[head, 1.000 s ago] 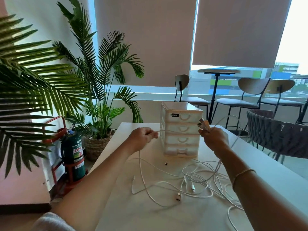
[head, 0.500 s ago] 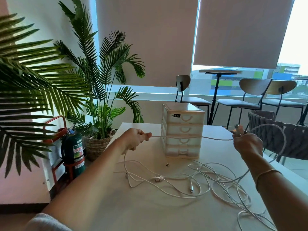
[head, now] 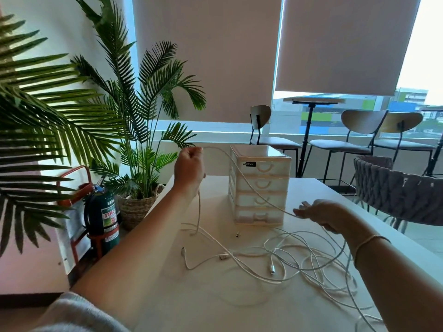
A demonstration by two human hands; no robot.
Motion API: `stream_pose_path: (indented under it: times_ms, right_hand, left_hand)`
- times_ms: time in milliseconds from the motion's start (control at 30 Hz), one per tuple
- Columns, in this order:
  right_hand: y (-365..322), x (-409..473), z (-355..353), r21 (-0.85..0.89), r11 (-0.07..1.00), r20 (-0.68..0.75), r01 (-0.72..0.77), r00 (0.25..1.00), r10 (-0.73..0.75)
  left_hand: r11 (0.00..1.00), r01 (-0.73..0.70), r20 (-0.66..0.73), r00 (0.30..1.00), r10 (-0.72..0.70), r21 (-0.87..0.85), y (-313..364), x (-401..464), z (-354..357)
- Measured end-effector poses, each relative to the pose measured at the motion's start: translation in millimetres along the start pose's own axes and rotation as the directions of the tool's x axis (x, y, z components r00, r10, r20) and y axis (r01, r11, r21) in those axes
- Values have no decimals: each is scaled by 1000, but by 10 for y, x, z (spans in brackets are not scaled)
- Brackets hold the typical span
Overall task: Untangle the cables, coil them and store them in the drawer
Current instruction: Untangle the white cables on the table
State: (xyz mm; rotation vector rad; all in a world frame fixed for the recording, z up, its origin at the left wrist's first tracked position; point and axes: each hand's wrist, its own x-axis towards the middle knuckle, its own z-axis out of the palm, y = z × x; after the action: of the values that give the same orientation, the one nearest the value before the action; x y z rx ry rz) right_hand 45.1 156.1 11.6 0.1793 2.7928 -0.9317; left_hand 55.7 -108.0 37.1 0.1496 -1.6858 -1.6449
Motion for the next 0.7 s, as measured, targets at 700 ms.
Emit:
stream_pose_path:
  times_ms: [700]
  right_hand:
    - [251,-15,-335,394,918,214,-42,976,-47]
  left_hand:
    - [843,235,-403,795,-454,-484,-247,194,-165]
